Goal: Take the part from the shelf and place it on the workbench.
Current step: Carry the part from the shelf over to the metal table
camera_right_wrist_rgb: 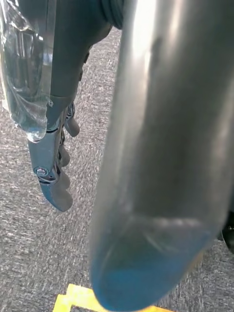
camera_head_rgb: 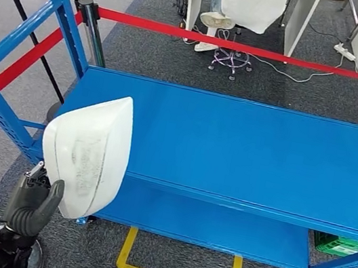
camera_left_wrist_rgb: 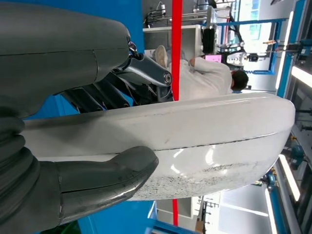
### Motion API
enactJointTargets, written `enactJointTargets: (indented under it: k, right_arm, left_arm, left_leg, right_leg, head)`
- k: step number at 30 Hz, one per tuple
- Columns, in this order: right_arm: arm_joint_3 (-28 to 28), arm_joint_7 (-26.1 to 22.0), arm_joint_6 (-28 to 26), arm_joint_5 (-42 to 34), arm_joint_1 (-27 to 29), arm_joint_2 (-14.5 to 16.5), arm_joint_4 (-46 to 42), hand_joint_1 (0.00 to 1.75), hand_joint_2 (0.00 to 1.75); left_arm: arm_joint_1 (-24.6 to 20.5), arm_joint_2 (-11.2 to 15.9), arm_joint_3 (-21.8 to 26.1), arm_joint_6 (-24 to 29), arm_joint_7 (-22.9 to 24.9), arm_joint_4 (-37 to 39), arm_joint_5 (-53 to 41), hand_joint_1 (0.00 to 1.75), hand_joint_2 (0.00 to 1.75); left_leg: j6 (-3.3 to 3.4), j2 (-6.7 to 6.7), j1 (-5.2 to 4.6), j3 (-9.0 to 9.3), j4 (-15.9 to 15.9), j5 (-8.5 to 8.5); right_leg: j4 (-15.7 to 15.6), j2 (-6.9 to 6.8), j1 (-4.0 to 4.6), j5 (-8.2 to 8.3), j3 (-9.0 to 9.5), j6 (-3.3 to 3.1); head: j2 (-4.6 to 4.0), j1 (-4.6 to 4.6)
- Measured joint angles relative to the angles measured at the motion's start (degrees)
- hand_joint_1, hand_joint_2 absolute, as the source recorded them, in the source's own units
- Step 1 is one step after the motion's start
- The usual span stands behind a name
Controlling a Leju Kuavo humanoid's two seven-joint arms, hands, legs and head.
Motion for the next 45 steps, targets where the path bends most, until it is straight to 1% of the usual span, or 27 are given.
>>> enactJointTargets:
  k: [3, 4, 5, 6, 9, 11, 14, 16, 18, 20, 21, 22, 24, 25, 26, 29, 30, 32, 34, 35, 36, 37, 39, 41, 42, 44, 45]
  right_arm:
    - [0.0, 0.0, 0.0, 0.0, 0.0, 0.0, 0.0, 0.0, 0.0]
    - [0.0, 0.0, 0.0, 0.0, 0.0, 0.0, 0.0, 0.0, 0.0]
    - [0.0, 0.0, -0.1, 0.0, 0.1, 0.0, 0.0, 0.0, 0.0]
    - [0.0, 0.0, -0.1, 0.0, 0.1, 0.0, 0.0, 0.0, 0.0]
    - [0.0, 0.0, 0.0, -0.1, 0.0, 0.0, 0.0, 0.0, 0.0]
    - [0.0, 0.0, 0.0, -0.1, 0.0, 0.0, 0.0, 0.0, 0.0]
    - [0.0, 0.0, 0.0, -0.1, 0.0, 0.0, 0.0, 0.0, 0.0]
    - [0.0, 0.1, -0.1, -0.1, 0.1, 0.0, 0.0, 0.0, 0.0]
    - [0.0, 0.1, -0.1, -0.1, 0.1, 0.0, 0.0, 0.0, 0.0]
    - [0.0, 0.2, -0.1, -0.1, 0.1, 0.0, 0.0, 0.0, 0.0]
    - [0.0, 0.2, -0.1, -0.1, 0.1, 0.0, 0.0, 0.0, 0.0]
    - [0.0, 0.2, -0.1, -0.1, 0.0, 0.0, 0.0, 0.0, 0.0]
    - [0.0, 0.2, -0.1, -0.1, -0.1, 0.0, 0.0, 0.0, 0.0]
    - [0.0, 0.2, -0.1, -0.1, -0.2, 0.0, 0.0, 0.0, 0.0]
    - [0.0, 0.2, 0.0, -0.1, -0.3, 0.0, 0.0, 0.0, 0.0]
    - [0.0, 0.0, 0.0, -0.1, -0.3, 0.0, 0.0, 0.0, 0.0]
    - [0.0, -0.1, 0.0, -0.1, -0.3, 0.0, 0.0, 0.0, 0.0]
    - [0.0, -0.2, 0.0, -0.1, -0.3, 0.0, 0.0, 0.0, 0.0]
    - [0.0, -0.2, -0.1, -0.1, -0.3, 0.0, 0.0, 0.0, 0.0]
    - [0.0, -0.2, -0.1, -0.2, -0.2, 0.0, 0.0, 0.0, 0.0]
    - [0.0, -0.1, -0.1, -0.2, -0.2, 0.0, 0.0, 0.0, 0.0]
    - [0.0, -0.1, -0.1, -0.2, -0.2, 0.0, 0.0, 0.0, 0.0]
    - [0.0, -0.1, -0.1, -0.2, -0.2, 0.0, 0.0, 0.0, 0.0]
    - [0.0, 0.0, -0.1, -0.2, -0.2, 0.0, 0.0, 0.0, 0.0]
    - [0.0, 0.0, -0.1, -0.1, -0.2, 0.0, 0.0, 0.0, 0.0]
    - [0.0, 0.0, -0.1, -0.1, -0.2, 0.0, 0.0, 0.0, 0.0]
    - [0.0, 0.0, -0.2, -0.1, -0.1, 0.0, 0.0, 0.0, 0.0]
  left_arm:
    - [-0.1, 0.0, 0.0, 0.0, 0.0, 0.0, -0.1, 1.75, 1.75]
    - [-0.1, 0.0, 0.0, 0.0, 0.0, 0.0, -0.2, 1.75, 1.75]
    - [-0.1, 0.0, 0.0, 0.0, 0.0, 0.0, -0.2, 1.75, 1.75]
    - [-0.1, 0.0, 0.0, 0.0, 0.0, 0.0, -0.2, 1.75, 1.75]
    - [-0.2, 0.0, 0.0, 0.0, 0.0, 0.0, -0.2, 1.75, 1.75]
    - [-0.4, 0.0, 0.0, 0.0, 0.0, 0.0, -0.2, 1.75, 1.75]
    - [-0.4, 0.1, 0.0, -0.1, 0.2, 0.0, -0.1, 1.75, 1.75]
    - [-0.4, 0.1, 0.0, -0.1, 0.2, 0.0, -0.1, 1.75, 1.75]
    - [-0.4, 0.1, 0.0, -0.1, 0.2, 0.1, 0.0, 1.75, 1.75]
    - [-0.4, 0.1, 0.0, -0.1, 0.2, 0.2, 0.0, 1.75, 1.75]
    - [-0.4, 0.1, 0.0, -0.1, 0.3, 0.2, 0.0, 1.75, 1.75]
    - [-0.4, 0.1, 0.0, -0.1, 0.3, 0.2, 0.0, 1.75, 1.75]
    - [-0.4, 0.1, 0.0, -0.1, 0.3, 0.3, 0.0, 1.75, 1.75]
    - [-0.5, 0.1, 0.0, -0.1, 0.3, 0.3, 0.0, 1.75, 1.75]
    - [-0.5, 0.1, 0.0, -0.1, 0.3, 0.3, 0.0, 1.75, 1.75]
    - [-0.5, 0.2, 0.0, -0.2, 0.4, 0.3, 0.2, 1.75, 1.75]
    - [-0.4, 0.2, 0.0, -0.2, 0.4, 0.3, 0.2, 1.75, 1.75]
    - [-0.4, 0.2, 0.0, -0.3, 0.4, 0.4, 0.3, 1.75, 1.75]
    - [-0.4, 0.2, 0.0, -0.3, 0.5, 0.5, 0.4, 1.75, 1.75]
    - [-0.4, 0.2, 0.0, -0.3, 0.5, 0.6, 0.4, 1.75, 1.75]
    - [-0.3, 0.2, 0.0, -0.3, 0.5, 0.7, 0.5, 1.75, 1.75]
    - [-0.3, 0.2, 0.0, -0.3, 0.5, 0.8, 0.5, 1.75, 1.75]
    - [-0.4, 0.2, 0.0, -0.5, 0.5, 0.9, 0.6, 1.75, 1.75]
    - [-0.5, 0.2, -0.1, -0.6, 0.5, 0.9, 0.7, 1.75, 1.75]
    - [-0.5, 0.2, -0.1, -0.7, 0.5, 0.9, 0.7, 1.75, 1.75]
    - [-0.4, 0.2, -0.2, -0.8, 0.6, 1.0, 0.8, 1.75, 1.75]
    - [-0.4, 0.3, -0.2, -0.8, 0.6, 1.0, 0.9, 1.75, 1.75]
  left_leg:
    - [-0.51, 0.1, 0.03, -4.57, 10.9, -6.69]
    - [-0.53, 0.1, 0.03, -5.65, 14.0, -8.0]
    - [-0.45, 0.11, 0.03, -5.67, 15.0, -8.16]
    - [-0.27, 0.11, 0.0, -4.45, 13.6, -7.25]
    - [0.56, 0.31, -0.21, 3.11, 1.8, -3.2]
    - [0.97, 0.36, -0.4, 5.18, -2.2, -2.55]
    - [1.94, 0.27, -0.45, 4.55, -2.4, -1.79]
    - [2.68, 0.4, -0.28, 3.98, -2.7, -1.03]
    - [3.01, 0.48, -0.3, 3.04, -2.6, -0.32]
    - [3.0, 0.49, -0.33, 1.97, -2.5, 0.49]
    - [2.92, 0.45, -0.33, 1.5, -2.5, 0.87]
    - [2.79, 0.41, -0.32, 1.1, -2.5, 1.22]
    - [2.31, 0.3, -0.38, 0.51, -2.4, 1.83]
    - [2.0, 0.27, -0.43, 0.32, -2.3, 2.17]
    - [1.66, 0.26, -0.48, 0.18, -2.3, 2.5]
    - [0.67, 0.22, -0.42, -0.21, -2.3, 3.0]
    - [0.35, 0.23, -0.37, -0.64, -1.5, 1.91]
    - [-0.21, 0.26, -0.28, -2.58, 3.4, -2.97]
    - [-0.55, 0.28, -0.25, -4.88, 11.1, -7.7]
    - [-0.58, 0.28, -0.26, -5.25, 13.6, -8.45]
    - [-0.5, 0.28, -0.27, -4.62, 14.0, -7.96]
    - [-0.35, 0.28, -0.28, -2.92, 12.3, -6.63]
    - [0.15, 0.31, -0.38, 2.91, 4.5, -3.93]
    - [0.68, 0.31, -0.52, 7.26, -2.4, -3.34]
    - [0.92, 0.29, -0.63, 7.92, -3.8, -3.46]
    - [1.54, 0.33, -0.64, 7.28, -4.2, -2.96]
    - [1.95, 0.39, -0.58, 6.86, -4.2, -2.5]
  right_leg:
    - [0.0, -0.33, 0.05, 0.9, -1.38, -0.85]
    - [0.0, -0.44, 0.13, 1.2, -1.84, -0.9]
    - [0.0, -0.51, 0.2, 1.5, -2.24, -0.86]
    - [0.0, -0.55, 0.26, 1.78, -2.57, -0.78]
    - [0.2, -0.56, 0.45, 2.52, -3.21, -0.22]
    - [0.4, -0.65, 0.61, 3.0, -3.64, 0.41]
    - [0.6, -0.7, 0.42, 3.12, -4.27, 1.52]
    - [4.0, -0.6, 0.31, 0.01, -5.72, 2.17]
    - [11.6, -0.57, 0.27, -4.92, -8.23, 2.63]
    - [16.6, -0.56, 0.26, -7.09, -9.04, 2.81]
    - [15.9, -0.57, 0.25, -6.53, -7.87, 2.81]
    - [12.9, -0.57, 0.23, -5.17, -5.57, 2.75]
    - [4.2, -0.39, 0.22, -3.01, 0.25, 2.5]
    - [1.2, -0.2, 0.25, -2.5, 2.18, 2.21]
    - [-0.5, -0.01, 0.33, -2.46, 2.98, 1.87]
    - [-0.8, 0.06, 0.45, -1.87, 2.02, 0.46]
    - [-0.9, -0.04, 0.39, -1.45, 1.75, -0.07]
    - [-0.9, -0.27, 0.28, -0.36, 0.81, -0.83]
    - [-0.8, -0.43, 0.35, 0.73, -0.52, -1.05]
    - [-0.8, -0.49, 0.4, 1.22, -1.22, -1.04]
    - [-0.7, -0.54, 0.45, 1.69, -1.88, -0.98]
    - [-0.7, -0.56, 0.49, 2.14, -2.46, -0.89]
    - [-0.7, -0.54, 0.61, 2.99, -3.31, -0.59]
    - [-0.6, -0.53, 0.79, 3.82, -3.92, -0.13]
    - [-0.6, -0.56, 0.82, 4.25, -4.16, 0.18]
    - [-0.5, -0.56, 0.7, 4.8, -4.56, 0.88]
    - [0.0, -0.53, 0.62, 4.06, -4.97, 1.25]
  head:
    - [0.0, -0.41]
    - [-0.01, -0.43]
    - [0.0, -0.43]
    - [0.0, -0.42]
    - [0.0, -0.43]
    - [0.01, -0.39]
    - [0.01, -0.36]
    - [0.0, -0.18]
    - [0.0, -0.02]
    - [0.01, -0.01]
    - [0.0, -0.01]
    - [0.01, -0.01]
    - [0.01, -0.02]
    - [0.01, -0.07]
    - [0.01, -0.09]
    - [0.01, -0.15]
    - [0.0, -0.24]
    - [-0.01, -0.48]
    - [0.01, -0.63]
    - [0.0, -0.61]
    - [0.01, -0.62]
    - [0.01, -0.61]
    - [0.01, -0.62]
    - [0.01, -0.58]
    - [0.01, -0.57]
    - [0.01, -0.58]
    - [0.01, -0.55]
